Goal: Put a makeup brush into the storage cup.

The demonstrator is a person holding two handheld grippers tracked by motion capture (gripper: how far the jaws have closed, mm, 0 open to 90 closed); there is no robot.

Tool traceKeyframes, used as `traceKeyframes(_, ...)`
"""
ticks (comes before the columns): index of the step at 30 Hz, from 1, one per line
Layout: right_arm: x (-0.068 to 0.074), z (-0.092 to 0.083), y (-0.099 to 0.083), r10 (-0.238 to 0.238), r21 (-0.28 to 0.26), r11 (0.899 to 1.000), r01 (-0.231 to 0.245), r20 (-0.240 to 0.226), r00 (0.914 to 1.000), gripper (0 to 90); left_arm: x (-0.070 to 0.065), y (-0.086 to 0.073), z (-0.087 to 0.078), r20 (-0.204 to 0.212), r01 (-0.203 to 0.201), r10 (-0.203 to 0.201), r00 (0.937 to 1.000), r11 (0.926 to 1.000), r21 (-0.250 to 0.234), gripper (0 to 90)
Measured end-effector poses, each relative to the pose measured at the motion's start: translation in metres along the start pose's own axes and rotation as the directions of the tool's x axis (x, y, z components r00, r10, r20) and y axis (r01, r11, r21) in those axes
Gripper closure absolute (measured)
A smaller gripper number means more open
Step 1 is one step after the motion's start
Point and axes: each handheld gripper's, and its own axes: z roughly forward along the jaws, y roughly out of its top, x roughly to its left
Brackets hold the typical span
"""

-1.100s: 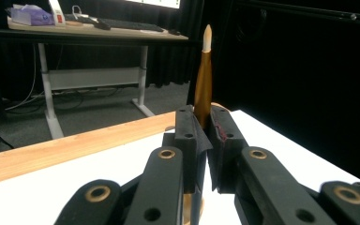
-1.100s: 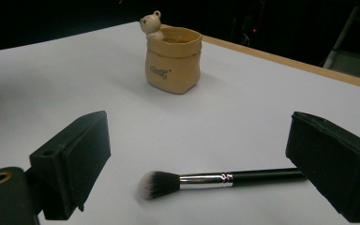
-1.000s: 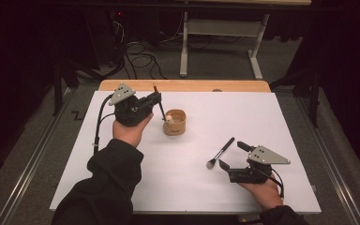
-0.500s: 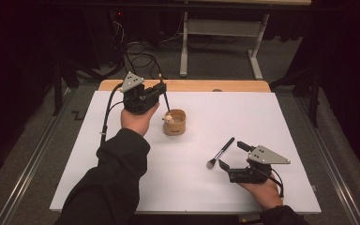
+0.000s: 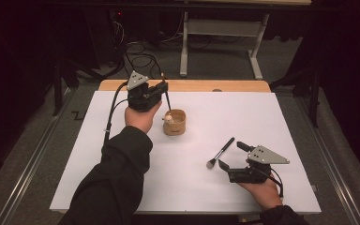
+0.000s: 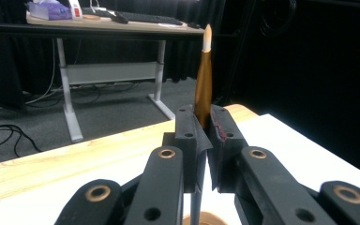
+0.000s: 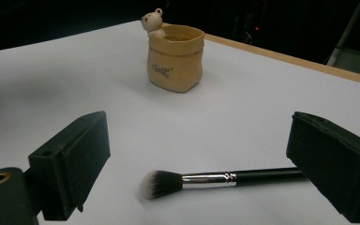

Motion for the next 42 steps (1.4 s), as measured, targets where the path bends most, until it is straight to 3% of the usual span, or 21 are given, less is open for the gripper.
traceKeyframes(11, 0.0, 0.0, -0.001, 0.004, 0.002, 1.0, -0.004, -0.001, 1.0, 7.1, -0.003, -0.012, 0.009, -0.006, -0.024, 0.025, 0.9997, 0.9992, 0.032, 83.5)
traceKeyframes(34, 0.001, 0.003, -0.002, -0.006, 0.012, 1.0, 0.006, -0.006, 1.0, 7.2, -0.001, -0.04, 0.015, -0.024, -0.011, 0.013, 0.9996, 0.9964, 0.084, 83.3)
traceKeyframes(42, 0.002, 0.004, -0.003, -0.007, 0.016, 1.0, 0.007, -0.007, 1.0, 7.3, 0.001, -0.043, 0.015, -0.028, -0.012, 0.015, 0.9995, 0.9956, 0.093, 83.0)
